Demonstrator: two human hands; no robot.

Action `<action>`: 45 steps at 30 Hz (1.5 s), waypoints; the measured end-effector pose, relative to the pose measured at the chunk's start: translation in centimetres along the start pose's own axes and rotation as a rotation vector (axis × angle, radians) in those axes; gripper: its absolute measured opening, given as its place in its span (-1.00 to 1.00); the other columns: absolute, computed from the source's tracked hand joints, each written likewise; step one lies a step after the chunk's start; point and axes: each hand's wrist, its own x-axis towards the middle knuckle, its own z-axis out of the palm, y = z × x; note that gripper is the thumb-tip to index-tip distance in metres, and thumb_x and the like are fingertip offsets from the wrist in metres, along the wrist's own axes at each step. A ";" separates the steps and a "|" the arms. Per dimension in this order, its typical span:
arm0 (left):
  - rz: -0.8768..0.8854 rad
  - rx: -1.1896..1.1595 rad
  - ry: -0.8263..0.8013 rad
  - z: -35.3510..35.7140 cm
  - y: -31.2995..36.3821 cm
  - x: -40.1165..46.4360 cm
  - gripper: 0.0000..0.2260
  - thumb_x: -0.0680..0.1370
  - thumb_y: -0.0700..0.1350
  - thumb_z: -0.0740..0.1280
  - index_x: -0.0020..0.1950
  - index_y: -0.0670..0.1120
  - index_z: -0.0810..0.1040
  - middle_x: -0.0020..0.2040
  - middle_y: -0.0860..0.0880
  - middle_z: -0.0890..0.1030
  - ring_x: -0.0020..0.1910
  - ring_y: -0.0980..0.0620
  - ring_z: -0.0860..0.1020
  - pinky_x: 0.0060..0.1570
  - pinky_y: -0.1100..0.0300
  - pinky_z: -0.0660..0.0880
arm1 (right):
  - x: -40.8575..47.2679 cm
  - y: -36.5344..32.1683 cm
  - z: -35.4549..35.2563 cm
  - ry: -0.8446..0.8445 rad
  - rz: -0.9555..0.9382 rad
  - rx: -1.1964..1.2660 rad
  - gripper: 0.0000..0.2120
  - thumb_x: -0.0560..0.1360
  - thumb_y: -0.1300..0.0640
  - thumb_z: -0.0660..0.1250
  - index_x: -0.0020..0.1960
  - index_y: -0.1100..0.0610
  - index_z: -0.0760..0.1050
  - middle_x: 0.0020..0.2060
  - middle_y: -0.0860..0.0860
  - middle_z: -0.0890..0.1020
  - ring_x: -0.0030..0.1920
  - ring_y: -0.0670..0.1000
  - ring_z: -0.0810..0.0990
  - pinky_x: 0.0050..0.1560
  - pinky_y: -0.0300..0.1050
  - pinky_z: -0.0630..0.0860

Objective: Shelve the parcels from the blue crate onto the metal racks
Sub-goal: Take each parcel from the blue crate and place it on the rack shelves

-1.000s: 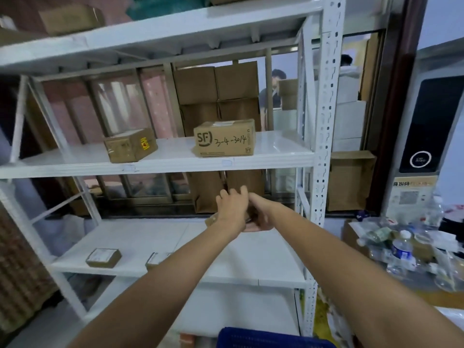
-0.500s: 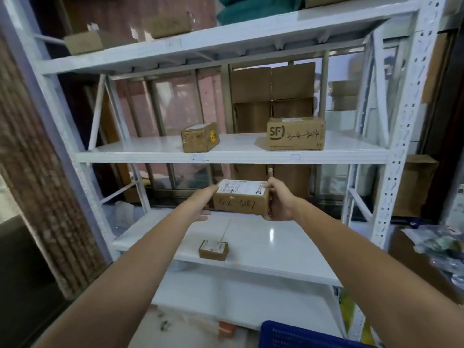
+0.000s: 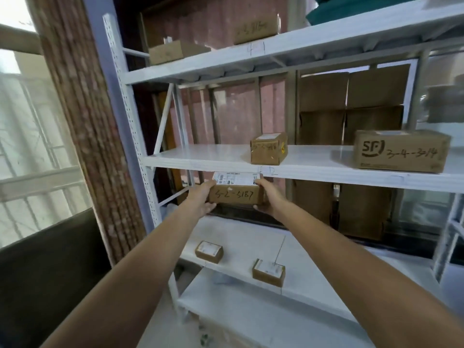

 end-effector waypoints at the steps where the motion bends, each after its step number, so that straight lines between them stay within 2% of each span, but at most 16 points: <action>1: 0.023 -0.003 0.022 -0.7 0.9 1.0 -0.64 0.56 -0.07 0.35 0.31 -0.14 0.40 0.11 -0.14 0.53 0.14 -0.07 0.52 0.26 0.08 0.46 | 1.6 -0.2 1.4 -0.006 -0.024 -0.003 -0.62 0.49 -0.02 0.39 0.24 0.03 0.38 0.04 0.12 0.64 0.02 0.08 0.62 -0.32 -0.07 0.62; 4: 0.084 0.021 0.070 -2.5 4.2 4.5 -0.67 0.56 -0.07 0.35 0.26 -0.18 0.42 0.07 -0.13 0.56 0.13 -0.07 0.55 0.27 0.03 0.48 | 6.4 -1.3 5.5 -0.043 -0.057 -0.048 -0.50 0.45 -0.10 0.41 0.28 0.11 0.40 0.07 0.16 0.63 0.04 0.10 0.62 -0.24 -0.06 0.66; 9: 0.163 0.037 0.117 -3.9 9.2 11.4 -0.85 0.59 -0.05 0.31 -0.07 -0.12 0.46 -0.15 -0.06 0.55 -0.17 0.02 0.54 -0.10 0.18 0.53 | 13.6 -4.1 10.9 -0.111 -0.119 -0.093 -0.54 0.46 -0.09 0.41 0.22 0.14 0.40 0.03 0.13 0.61 0.02 0.10 0.61 -0.21 -0.08 0.59; 10: 0.173 0.048 0.114 -4.2 10.0 13.2 -0.86 0.59 -0.05 0.31 -0.08 -0.10 0.48 -0.16 -0.04 0.55 -0.19 0.04 0.54 -0.16 0.21 0.53 | 15.2 -4.5 11.8 -0.103 -0.128 -0.100 -0.56 0.46 -0.08 0.41 0.21 0.13 0.40 0.04 0.13 0.61 0.02 0.09 0.61 -0.19 -0.09 0.60; 12: 0.188 0.070 0.107 -4.4 11.4 16.5 -0.83 0.59 -0.01 0.31 0.05 -0.11 0.50 -0.13 -0.03 0.55 -0.16 0.05 0.54 -0.20 0.22 0.52 | 17.9 -5.3 13.4 -0.086 -0.157 -0.145 -0.58 0.47 -0.08 0.40 0.20 0.12 0.40 0.10 0.13 0.60 0.07 0.09 0.61 -0.10 -0.07 0.63; 14: 0.204 0.084 0.129 -4.9 12.6 19.9 -0.73 0.58 0.02 0.32 0.17 -0.13 0.48 -0.04 -0.05 0.55 -0.03 0.00 0.55 -0.12 0.17 0.51 | 20.5 -5.9 14.9 -0.084 -0.214 -0.238 -0.52 0.49 -0.12 0.37 0.27 0.14 0.40 0.15 0.12 0.59 0.10 0.09 0.60 -0.02 -0.06 0.64; 17: 0.241 0.078 0.168 -5.9 14.0 24.5 -0.75 0.57 0.01 0.34 0.12 -0.11 0.45 -0.02 -0.06 0.54 0.06 -0.04 0.55 0.02 0.15 0.53 | 23.6 -5.9 16.9 -0.047 -0.302 -0.375 -0.43 0.49 -0.21 0.33 0.34 0.14 0.40 0.18 0.08 0.59 0.10 0.08 0.60 -0.02 -0.07 0.62; 20: 0.275 0.093 0.125 -7.2 15.4 29.4 -0.72 0.55 0.03 0.37 0.13 -0.12 0.47 0.08 -0.10 0.58 0.12 -0.07 0.59 0.04 0.10 0.58 | 26.4 -5.8 18.7 0.034 -0.355 -0.478 -0.40 0.49 -0.28 0.28 0.35 0.12 0.41 0.19 0.04 0.57 0.14 0.06 0.55 0.13 -0.01 0.56; 22: 0.299 0.152 0.108 -7.9 15.9 32.8 -0.70 0.54 0.07 0.36 0.13 -0.10 0.47 0.10 -0.10 0.59 0.13 -0.08 0.60 0.01 0.10 0.59 | 28.1 -5.6 19.9 0.092 -0.381 -0.562 -0.41 0.51 -0.29 0.24 0.34 0.12 0.42 0.16 0.02 0.56 0.13 0.05 0.53 0.11 -0.07 0.47; 24: 0.328 0.261 0.086 -8.5 16.1 36.3 -0.69 0.55 0.13 0.32 0.12 -0.07 0.47 0.13 -0.10 0.59 0.16 -0.09 0.57 0.14 0.06 0.55 | 29.6 -4.9 20.9 0.165 -0.388 -0.619 -0.41 0.52 -0.30 0.20 0.33 0.13 0.43 0.18 0.04 0.56 0.15 0.08 0.53 0.05 -0.09 0.41; 28: 0.401 0.465 -0.017 -9.2 15.9 42.0 -0.53 0.54 0.21 0.26 0.24 -0.12 0.52 0.22 -0.11 0.56 0.23 -0.13 0.49 0.32 -0.04 0.41 | 32.5 -3.2 22.4 0.287 -0.322 -0.649 -0.39 0.52 -0.34 0.16 0.33 0.11 0.44 0.21 0.06 0.57 0.17 0.09 0.54 0.12 -0.04 0.46; 30: 0.456 0.577 -0.082 -9.8 15.5 44.1 -0.51 0.56 0.23 0.22 0.24 -0.15 0.54 0.20 -0.14 0.56 0.20 -0.15 0.50 0.30 0.00 0.41 | 33.5 -2.4 22.9 0.331 -0.285 -0.648 -0.38 0.52 -0.34 0.17 0.33 0.11 0.45 0.22 0.07 0.58 0.17 0.10 0.54 0.20 0.01 0.48; 33: 0.572 0.761 -0.159 -10.5 14.7 46.1 -0.49 0.57 0.25 0.17 0.13 -0.18 0.57 0.03 -0.12 0.58 0.06 -0.12 0.53 0.11 0.10 0.41 | 34.1 -1.3 23.0 0.363 -0.218 -0.660 -0.36 0.52 -0.34 0.15 0.36 0.12 0.45 0.25 0.09 0.57 0.19 0.12 0.54 0.28 0.08 0.46; 36: 0.600 0.876 -0.200 -11.1 13.4 47.8 -0.51 0.56 0.29 0.13 0.00 -0.13 0.53 -0.07 -0.10 0.57 -0.02 -0.13 0.54 -0.04 0.13 0.40 | 34.2 -0.4 23.1 0.359 -0.167 -0.743 -0.29 0.52 -0.37 0.12 0.39 0.15 0.43 0.28 0.10 0.56 0.25 0.13 0.52 0.32 0.10 0.43; 40: 0.593 0.886 -0.238 -11.4 12.0 49.2 -0.44 0.55 0.35 0.07 0.09 -0.11 0.52 -0.01 -0.10 0.57 0.03 -0.14 0.55 0.11 0.05 0.48 | 34.6 0.0 23.5 0.396 -0.149 -0.848 -0.27 0.50 -0.42 0.05 0.38 0.10 0.44 0.24 0.08 0.57 0.21 0.14 0.53 0.30 0.13 0.43; 45: 0.555 0.797 -0.240 -11.6 11.2 50.3 -0.40 0.55 0.36 0.06 0.21 -0.12 0.50 0.13 -0.14 0.57 0.11 -0.15 0.53 0.24 -0.03 0.44 | 34.7 0.1 23.6 0.381 -0.140 -0.885 -0.27 0.48 -0.46 0.03 0.38 0.05 0.42 0.25 0.03 0.57 0.23 0.12 0.52 0.30 0.13 0.43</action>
